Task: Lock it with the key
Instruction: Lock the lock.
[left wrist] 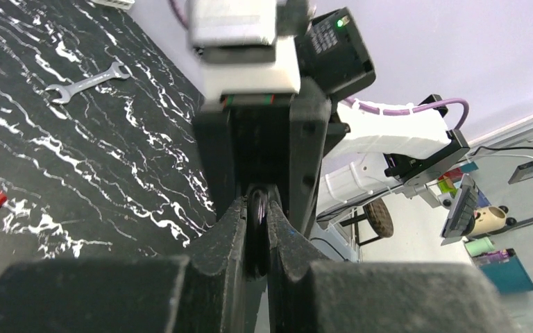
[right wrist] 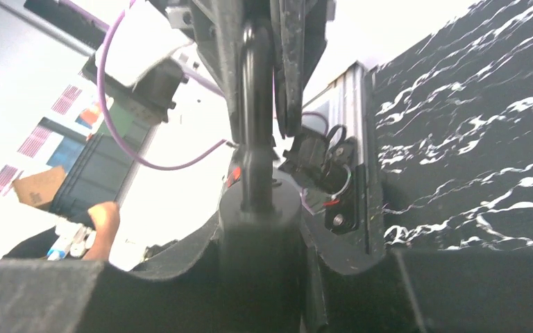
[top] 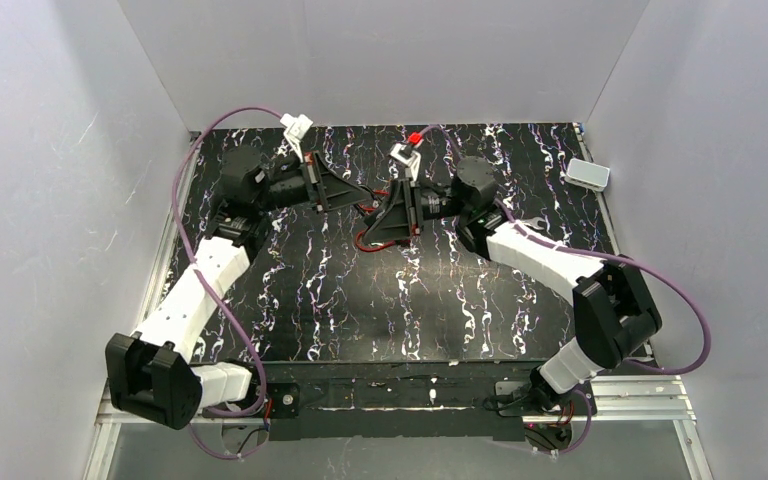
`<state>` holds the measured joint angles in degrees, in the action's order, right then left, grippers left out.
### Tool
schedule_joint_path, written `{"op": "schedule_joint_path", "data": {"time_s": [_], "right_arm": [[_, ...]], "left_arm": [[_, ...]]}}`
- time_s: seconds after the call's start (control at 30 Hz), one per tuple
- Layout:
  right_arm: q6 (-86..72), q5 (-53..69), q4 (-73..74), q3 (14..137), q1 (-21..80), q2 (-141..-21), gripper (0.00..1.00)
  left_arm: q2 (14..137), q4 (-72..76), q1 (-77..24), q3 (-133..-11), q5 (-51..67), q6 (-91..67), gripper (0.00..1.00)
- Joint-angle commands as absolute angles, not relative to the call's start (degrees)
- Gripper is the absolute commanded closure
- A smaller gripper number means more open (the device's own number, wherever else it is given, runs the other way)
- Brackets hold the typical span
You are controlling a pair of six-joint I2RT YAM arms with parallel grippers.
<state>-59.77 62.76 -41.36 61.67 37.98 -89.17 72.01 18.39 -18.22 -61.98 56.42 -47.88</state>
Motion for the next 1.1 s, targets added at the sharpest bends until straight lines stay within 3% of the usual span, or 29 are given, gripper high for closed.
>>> {"op": "schedule_joint_path", "data": {"time_s": [0.0,0.27,0.5,1.07], "right_arm": [[-59.3,60.0,-46.5,64.3,33.2,-82.9,0.99],[-57.1,60.6,-43.6,64.6,30.9,-81.3,0.97],[-57.0,58.5,-43.5,65.0,30.1,-81.2,0.74],[-63.3,49.1,-50.5,63.3,30.2,-84.0,0.59]], "left_arm": [[66.9,16.7,-13.3,-60.3,62.6,-47.9,1.00],[62.6,16.9,-10.3,-57.1,63.6,-49.0,1.00],[59.8,16.9,-10.3,-55.7,62.9,-50.9,1.00],[59.2,19.0,-10.4,-51.2,54.0,-58.8,1.00]]}}
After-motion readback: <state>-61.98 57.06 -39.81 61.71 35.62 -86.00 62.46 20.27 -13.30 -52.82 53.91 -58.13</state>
